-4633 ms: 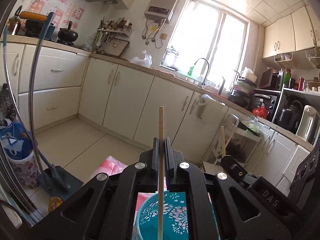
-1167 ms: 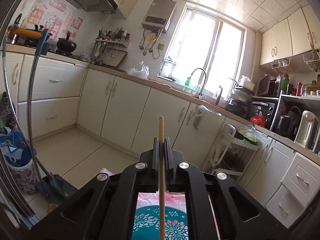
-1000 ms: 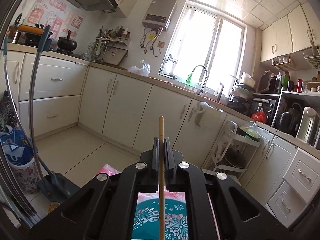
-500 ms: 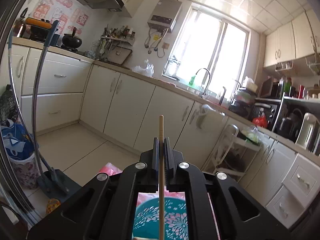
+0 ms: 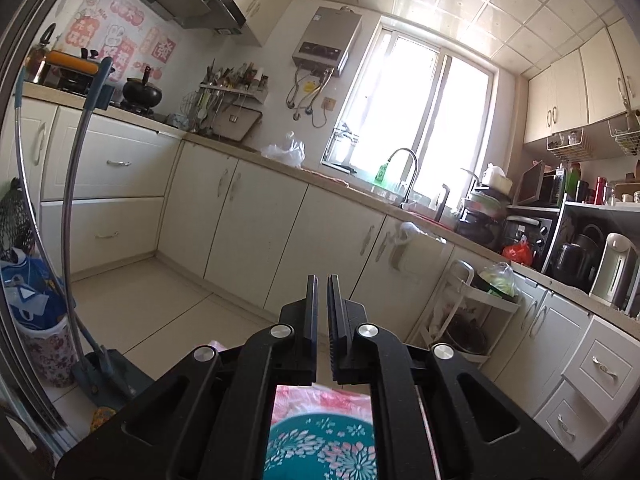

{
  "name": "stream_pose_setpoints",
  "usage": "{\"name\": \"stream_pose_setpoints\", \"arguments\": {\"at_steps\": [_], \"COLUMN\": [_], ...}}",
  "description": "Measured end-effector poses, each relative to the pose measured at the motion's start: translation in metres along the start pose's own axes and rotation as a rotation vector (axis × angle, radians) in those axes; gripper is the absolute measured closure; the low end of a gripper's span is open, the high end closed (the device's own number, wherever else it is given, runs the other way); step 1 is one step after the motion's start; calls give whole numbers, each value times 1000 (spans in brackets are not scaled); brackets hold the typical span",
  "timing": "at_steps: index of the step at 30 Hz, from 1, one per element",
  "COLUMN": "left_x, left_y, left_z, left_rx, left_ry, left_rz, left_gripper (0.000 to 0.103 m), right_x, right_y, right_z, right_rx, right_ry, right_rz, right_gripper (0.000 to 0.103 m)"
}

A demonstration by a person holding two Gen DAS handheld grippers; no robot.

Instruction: Organize utensils

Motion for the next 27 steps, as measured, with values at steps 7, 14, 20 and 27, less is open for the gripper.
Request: {"name": "stream_pose_setpoints", "arguments": {"at_steps": [7,14,20,27], "left_x": [7,-21,-104,-178], "left_y": [25,41,39,25], "left_z": [-15,-87,-105,-93], "left_rx": [-17,75,40,-63], "left_ry": [-2,31,-49,-322], "left_rz": [6,-101,-367,-593], "left_gripper": [99,94,66,51], "right_x": [0,-1,0,62], "right_y": [1,0,-5,73], "right_z": [0,-4,-6,-24], "right_rx": [2,-21,-120,113], "right_ry": [6,29,110,3], "right_rz": [5,-3,-26,260], "right_gripper": [75,74,97,97]}}
Point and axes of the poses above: each gripper's, at about its wrist camera, not at the fingertips, and y roughly against the way its jaws point, z to its right, x to its top, the point moved 9 cm from there along -y, roughly the way its jaws point, and after that the axes turned 4 degrees about -y, right-handed, at the moved point
